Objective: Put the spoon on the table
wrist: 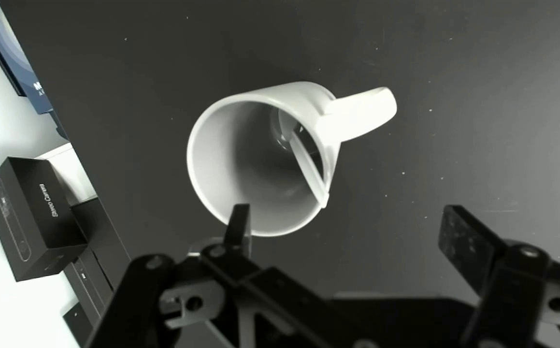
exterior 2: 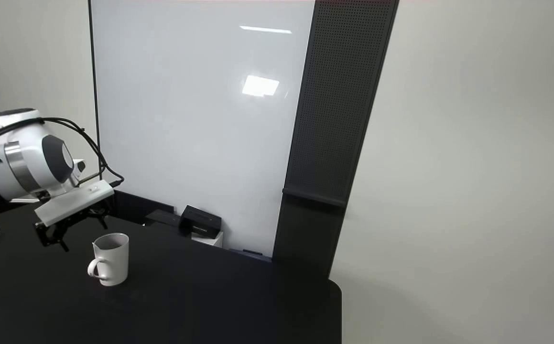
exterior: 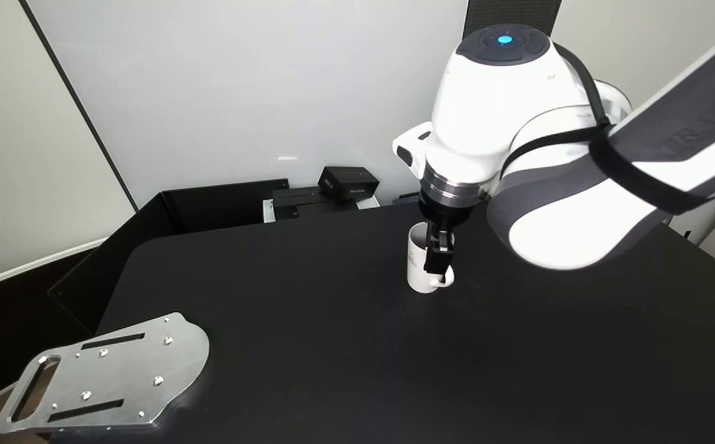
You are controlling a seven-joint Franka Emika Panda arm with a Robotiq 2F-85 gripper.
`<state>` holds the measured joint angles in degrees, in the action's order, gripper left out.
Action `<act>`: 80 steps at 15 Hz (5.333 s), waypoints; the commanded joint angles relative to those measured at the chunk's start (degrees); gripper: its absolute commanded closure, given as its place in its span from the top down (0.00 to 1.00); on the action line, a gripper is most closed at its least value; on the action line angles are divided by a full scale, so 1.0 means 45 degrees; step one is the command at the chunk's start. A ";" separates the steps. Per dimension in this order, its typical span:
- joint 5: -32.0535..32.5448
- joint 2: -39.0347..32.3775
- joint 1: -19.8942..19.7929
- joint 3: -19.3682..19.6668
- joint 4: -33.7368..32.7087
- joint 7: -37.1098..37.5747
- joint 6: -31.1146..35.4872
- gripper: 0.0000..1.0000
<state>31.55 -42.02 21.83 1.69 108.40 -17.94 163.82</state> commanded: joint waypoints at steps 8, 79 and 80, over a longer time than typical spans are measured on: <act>0.0611 -0.0550 0.0404 0.0778 -0.0702 0.0827 0.0233 1.00; 0.1828 0.3653 -0.2189 -0.0262 0.3085 0.3127 -0.4772 0.01; 0.2316 0.3558 -0.2150 -0.0071 0.3237 0.3699 -0.4320 0.01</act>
<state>36.33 -26.78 11.21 -1.20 119.54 -8.89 139.15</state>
